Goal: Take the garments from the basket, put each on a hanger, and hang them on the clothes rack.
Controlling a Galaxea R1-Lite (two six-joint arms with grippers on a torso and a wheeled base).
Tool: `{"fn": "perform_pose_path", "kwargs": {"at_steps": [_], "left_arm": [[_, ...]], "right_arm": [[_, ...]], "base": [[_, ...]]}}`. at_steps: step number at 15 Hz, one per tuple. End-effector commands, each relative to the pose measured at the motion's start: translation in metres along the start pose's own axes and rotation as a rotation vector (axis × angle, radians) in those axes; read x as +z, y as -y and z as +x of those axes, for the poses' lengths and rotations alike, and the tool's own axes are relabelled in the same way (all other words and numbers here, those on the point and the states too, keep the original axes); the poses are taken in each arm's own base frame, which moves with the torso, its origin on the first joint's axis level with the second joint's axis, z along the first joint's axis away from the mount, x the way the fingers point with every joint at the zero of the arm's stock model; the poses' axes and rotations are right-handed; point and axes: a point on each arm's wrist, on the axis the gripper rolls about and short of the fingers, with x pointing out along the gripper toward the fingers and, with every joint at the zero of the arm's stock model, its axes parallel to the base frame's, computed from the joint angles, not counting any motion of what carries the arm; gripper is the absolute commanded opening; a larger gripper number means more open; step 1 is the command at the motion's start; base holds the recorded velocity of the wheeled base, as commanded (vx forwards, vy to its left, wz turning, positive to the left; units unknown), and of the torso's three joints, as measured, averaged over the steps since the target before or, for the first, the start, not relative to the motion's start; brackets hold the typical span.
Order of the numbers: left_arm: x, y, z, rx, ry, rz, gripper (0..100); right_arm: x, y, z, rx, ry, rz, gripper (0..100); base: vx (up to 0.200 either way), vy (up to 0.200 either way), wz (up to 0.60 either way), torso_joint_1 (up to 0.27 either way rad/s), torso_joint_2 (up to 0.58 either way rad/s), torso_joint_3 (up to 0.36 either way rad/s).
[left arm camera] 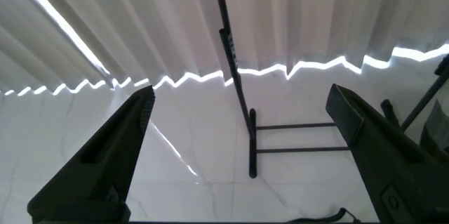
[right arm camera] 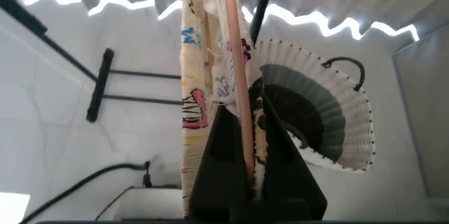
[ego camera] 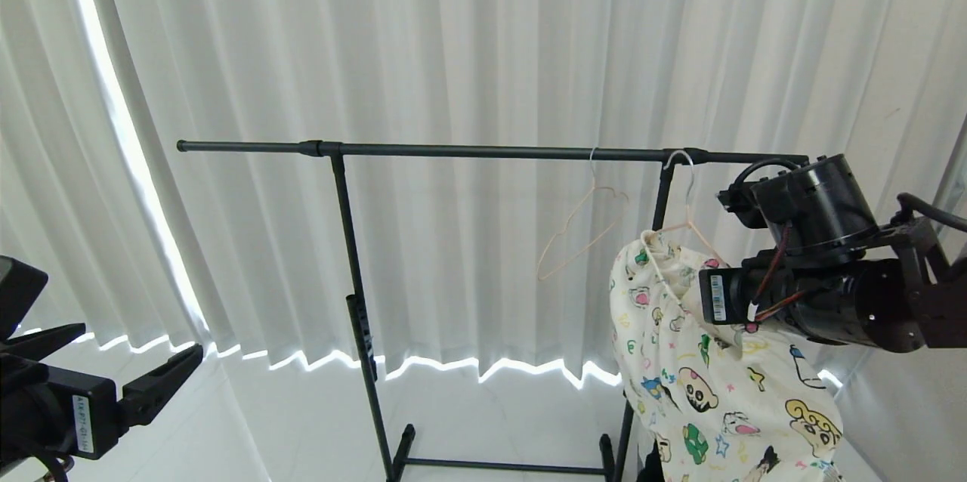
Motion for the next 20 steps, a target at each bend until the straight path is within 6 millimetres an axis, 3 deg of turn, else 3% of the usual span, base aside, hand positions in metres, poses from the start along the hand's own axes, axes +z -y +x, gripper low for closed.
{"fn": "perform_pose_path", "kwargs": {"at_steps": [1,10,17,20], "left_arm": [[-0.001,0.001,0.002,-0.022,-0.006,-0.004,100],[0.0,0.007,0.0,-0.1,0.019,0.02,100],[0.0,0.007,0.0,-0.101,0.018,0.025,100],[0.0,0.007,0.0,-0.1,0.019,0.028,100]], "right_arm": [[0.007,0.008,0.01,-0.028,0.024,-0.003,0],[0.018,0.017,0.017,-0.053,0.08,-0.029,0],[0.021,0.047,0.027,-0.131,0.056,-0.036,0],[0.019,0.048,0.033,-0.133,0.041,-0.031,0]], "base": [[0.2,0.0,0.0,0.002,0.0,0.002],[0.2,0.0,0.0,0.004,0.0,0.004],[0.2,0.0,0.0,0.002,0.0,0.004],[0.133,0.0,0.0,0.003,0.0,0.005]]}}
